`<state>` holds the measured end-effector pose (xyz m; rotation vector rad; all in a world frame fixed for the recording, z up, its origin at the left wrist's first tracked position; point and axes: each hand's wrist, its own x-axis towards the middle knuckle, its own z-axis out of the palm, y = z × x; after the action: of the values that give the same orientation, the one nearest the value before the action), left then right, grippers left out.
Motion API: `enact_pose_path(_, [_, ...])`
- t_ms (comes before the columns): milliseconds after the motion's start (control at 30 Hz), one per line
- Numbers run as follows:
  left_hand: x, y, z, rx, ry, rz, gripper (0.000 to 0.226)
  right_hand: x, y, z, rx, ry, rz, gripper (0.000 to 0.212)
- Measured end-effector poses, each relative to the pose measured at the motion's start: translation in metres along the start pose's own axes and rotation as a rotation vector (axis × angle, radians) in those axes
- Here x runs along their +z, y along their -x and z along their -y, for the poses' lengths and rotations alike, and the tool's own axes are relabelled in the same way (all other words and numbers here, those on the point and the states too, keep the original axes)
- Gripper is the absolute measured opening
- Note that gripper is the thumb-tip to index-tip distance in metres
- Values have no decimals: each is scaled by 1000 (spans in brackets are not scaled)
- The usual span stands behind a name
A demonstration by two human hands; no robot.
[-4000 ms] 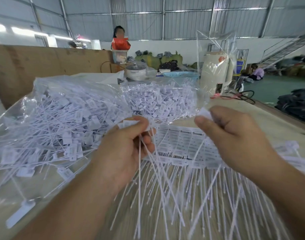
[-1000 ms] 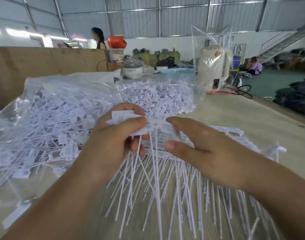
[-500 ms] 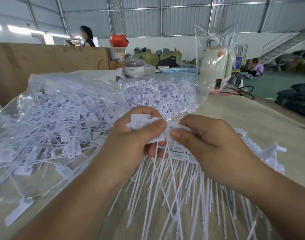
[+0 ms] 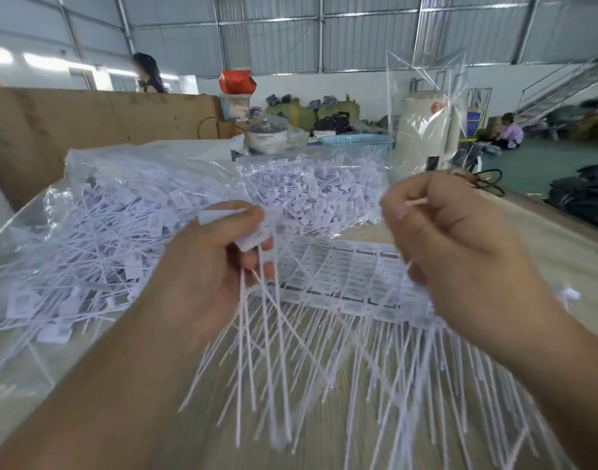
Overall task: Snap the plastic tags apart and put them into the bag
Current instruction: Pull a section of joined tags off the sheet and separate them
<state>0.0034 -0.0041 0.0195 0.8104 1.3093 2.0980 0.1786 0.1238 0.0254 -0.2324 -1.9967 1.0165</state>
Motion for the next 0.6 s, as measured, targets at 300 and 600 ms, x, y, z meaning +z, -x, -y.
enact_pose_path(300, [28, 20, 19, -94, -200, 288, 7, 18, 10, -18, -133, 218, 352, 61])
enact_pose_path(600, [25, 22, 16, -131, -230, 409, 5, 22, 10, -23, -168, 294, 360, 61])
